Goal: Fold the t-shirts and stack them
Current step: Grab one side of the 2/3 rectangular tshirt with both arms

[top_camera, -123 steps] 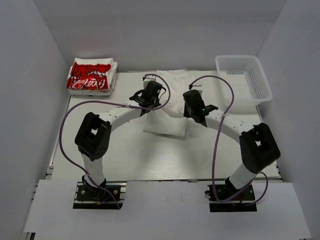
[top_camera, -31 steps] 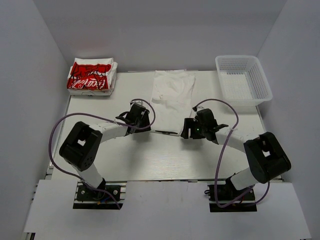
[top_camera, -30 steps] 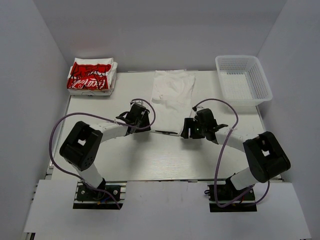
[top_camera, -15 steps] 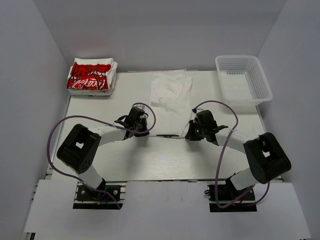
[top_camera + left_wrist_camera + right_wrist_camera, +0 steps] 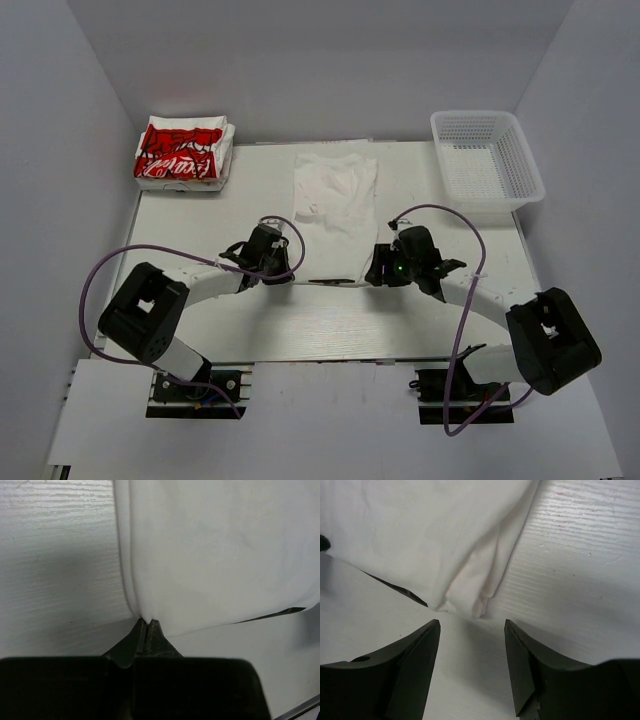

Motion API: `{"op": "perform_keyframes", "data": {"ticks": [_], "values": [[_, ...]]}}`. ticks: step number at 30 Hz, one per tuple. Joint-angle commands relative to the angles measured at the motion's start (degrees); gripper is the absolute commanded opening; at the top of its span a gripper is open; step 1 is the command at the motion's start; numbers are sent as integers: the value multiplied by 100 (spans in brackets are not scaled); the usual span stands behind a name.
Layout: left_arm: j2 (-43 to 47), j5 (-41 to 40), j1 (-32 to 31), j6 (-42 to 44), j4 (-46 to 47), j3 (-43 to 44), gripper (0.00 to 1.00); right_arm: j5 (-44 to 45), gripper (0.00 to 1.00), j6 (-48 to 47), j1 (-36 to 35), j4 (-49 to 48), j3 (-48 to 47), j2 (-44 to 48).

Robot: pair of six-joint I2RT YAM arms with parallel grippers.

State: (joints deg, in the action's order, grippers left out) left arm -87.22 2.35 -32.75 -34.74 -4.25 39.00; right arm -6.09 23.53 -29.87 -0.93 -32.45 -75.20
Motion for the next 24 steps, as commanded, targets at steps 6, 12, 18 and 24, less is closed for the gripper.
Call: {"op": "perform_keyframes", "data": {"ticks": [6, 12, 18, 24], "values": [[258, 117, -21, -33, 38, -77, 0, 169, 52, -15, -177, -469, -209, -776], [363, 117, -21, -33, 38, -191, 0, 389, 8, 327, -221, -1031, 203, -769], [635, 11, -21, -138, -181, -384, 0, 249, 0, 398, -256, -603, 633, -199], [1670, 318, -21, -243, -568, -710, 0, -102, 0, 494, -475, 733, 757, 768]]}}
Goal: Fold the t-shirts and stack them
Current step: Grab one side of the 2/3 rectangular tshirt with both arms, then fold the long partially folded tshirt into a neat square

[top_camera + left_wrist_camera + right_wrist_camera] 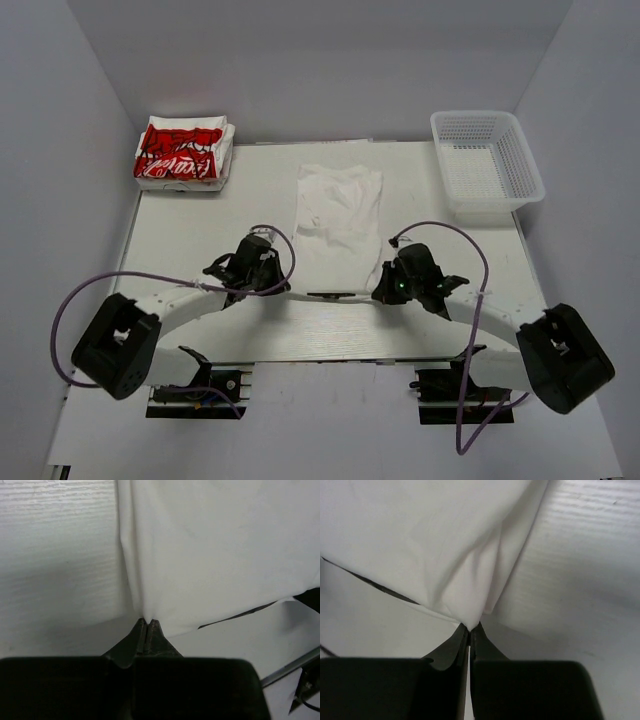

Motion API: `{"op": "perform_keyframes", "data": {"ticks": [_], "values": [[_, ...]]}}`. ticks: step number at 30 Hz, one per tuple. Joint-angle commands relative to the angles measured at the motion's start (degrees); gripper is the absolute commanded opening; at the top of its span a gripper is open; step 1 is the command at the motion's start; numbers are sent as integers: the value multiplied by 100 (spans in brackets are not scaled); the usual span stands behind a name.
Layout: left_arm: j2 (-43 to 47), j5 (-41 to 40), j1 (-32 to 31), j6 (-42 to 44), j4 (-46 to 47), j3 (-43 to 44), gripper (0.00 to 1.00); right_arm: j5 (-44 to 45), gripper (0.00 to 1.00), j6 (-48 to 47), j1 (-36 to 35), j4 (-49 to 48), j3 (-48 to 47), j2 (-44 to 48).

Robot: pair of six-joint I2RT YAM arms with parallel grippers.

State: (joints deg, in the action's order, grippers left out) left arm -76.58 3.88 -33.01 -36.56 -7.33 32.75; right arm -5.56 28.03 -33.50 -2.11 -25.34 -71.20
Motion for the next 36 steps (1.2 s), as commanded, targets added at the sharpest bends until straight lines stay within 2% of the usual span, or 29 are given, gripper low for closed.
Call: {"op": "perform_keyframes", "data": {"ticks": [1, 5, 10, 11, 14, 22, 28, 36], "values": [[748, 253, -55, -62, -399, -146, 0, -391, 0, 88, -148, 974, 30, 518], [1250, 306, -109, -62, -620, 143, 0, -552, 0, 106, -306, 1230, -330, 818], [1435, -87, -109, -9, -620, 617, 0, 221, 0, 254, -263, 1651, -1294, 1029], [1339, -150, -109, 43, -620, 731, 0, 736, 0, 334, -280, 1748, -1437, 977], [935, -633, -109, 43, -691, 1346, 0, 1213, 0, 439, -227, 2083, -1989, 669], [-190, -1406, 32, 342, -743, 2902, 0, 1900, 0, 537, 71, 1863, -2835, 1], [-1112, -1733, 93, 535, -743, 3886, 0, 1858, 0, 318, 510, 1758, -3617, -710], [-2545, -1794, 427, 782, -814, 5346, 0, 926, 0, -113, 1152, 1424, -4610, -2107]]}}
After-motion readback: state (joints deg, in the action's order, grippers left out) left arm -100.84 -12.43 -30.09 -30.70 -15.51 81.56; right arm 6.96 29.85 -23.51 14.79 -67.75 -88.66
